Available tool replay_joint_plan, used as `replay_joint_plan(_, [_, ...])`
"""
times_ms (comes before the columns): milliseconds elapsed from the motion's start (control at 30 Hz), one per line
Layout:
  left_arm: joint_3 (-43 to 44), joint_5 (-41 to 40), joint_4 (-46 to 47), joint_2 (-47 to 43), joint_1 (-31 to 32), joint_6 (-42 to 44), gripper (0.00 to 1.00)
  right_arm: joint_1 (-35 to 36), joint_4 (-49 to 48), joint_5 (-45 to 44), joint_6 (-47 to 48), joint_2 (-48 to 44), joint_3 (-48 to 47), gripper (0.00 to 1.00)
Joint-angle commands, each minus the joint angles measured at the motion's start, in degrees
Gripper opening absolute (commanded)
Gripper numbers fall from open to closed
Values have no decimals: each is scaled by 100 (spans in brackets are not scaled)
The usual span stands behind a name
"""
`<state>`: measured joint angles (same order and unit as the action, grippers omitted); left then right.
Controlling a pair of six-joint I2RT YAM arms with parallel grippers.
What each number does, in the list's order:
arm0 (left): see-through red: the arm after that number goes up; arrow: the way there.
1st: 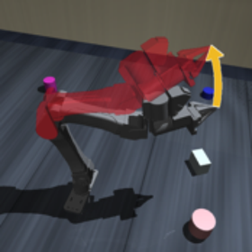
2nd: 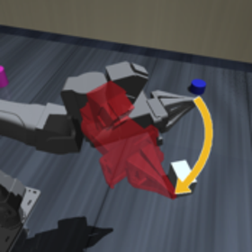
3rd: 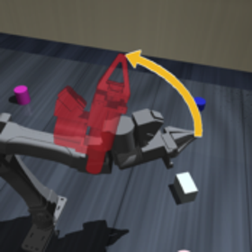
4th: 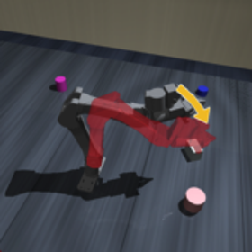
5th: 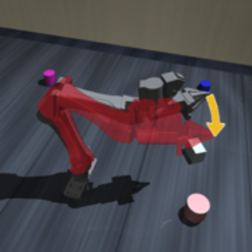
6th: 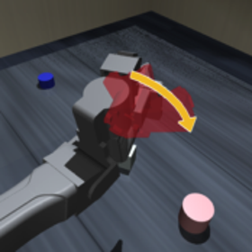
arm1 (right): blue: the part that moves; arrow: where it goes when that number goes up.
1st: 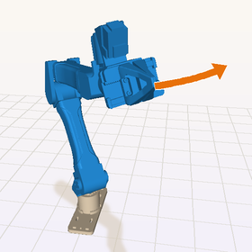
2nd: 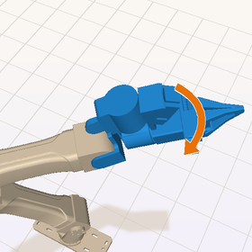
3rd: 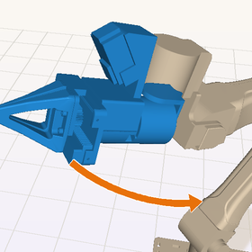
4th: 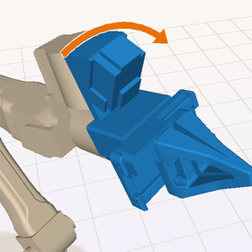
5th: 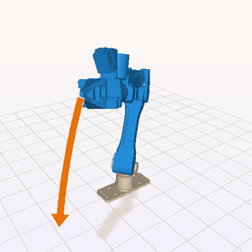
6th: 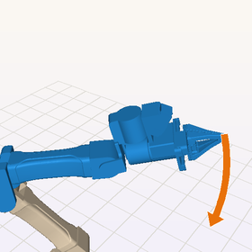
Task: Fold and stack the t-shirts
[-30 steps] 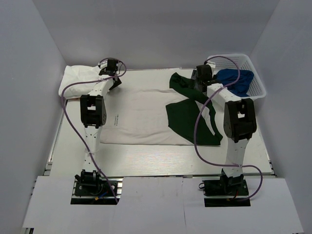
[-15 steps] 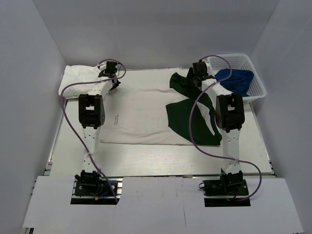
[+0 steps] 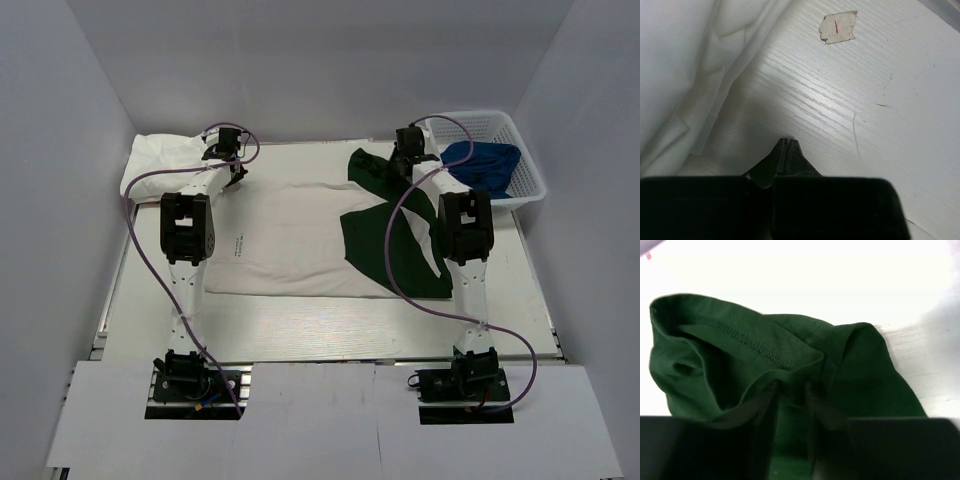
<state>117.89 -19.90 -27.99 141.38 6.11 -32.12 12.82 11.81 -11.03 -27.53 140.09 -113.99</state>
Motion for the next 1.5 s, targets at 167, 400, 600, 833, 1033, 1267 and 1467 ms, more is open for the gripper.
replay_joint_plan(167, [-151, 188, -348, -514, 31, 118, 0, 1, -547, 39, 527, -201, -1, 0])
replay_joint_plan(400, [-1012, 241, -146, -1269, 92, 110, 0, 238, -1327, -4, 1503, -1764, 1650, 0])
replay_joint_plan(600, [-1882, -180, -84, -2017, 286, 109, 0, 519, -1480, -944, 1865, -3417, 3637, 0])
replay_joint_plan(833, [-3323, -927, -50, -3195, 400, -373, 0, 818, -945, -1490, 1795, -5034, 4902, 0])
replay_joint_plan(1033, [-3799, -1832, -635, -3652, 453, -1022, 0, 1012, -294, -2085, 1584, -6142, 5721, 0])
replay_joint_plan(1267, [-3852, -2088, -901, -3653, 347, -1271, 0, 1065, 233, -2193, 1207, -7460, 6512, 0])
replay_joint_plan(1467, [-3607, -2290, -1139, -3653, 347, -1332, 0, 1073, 611, -2211, 1144, -8023, 6539, 0])
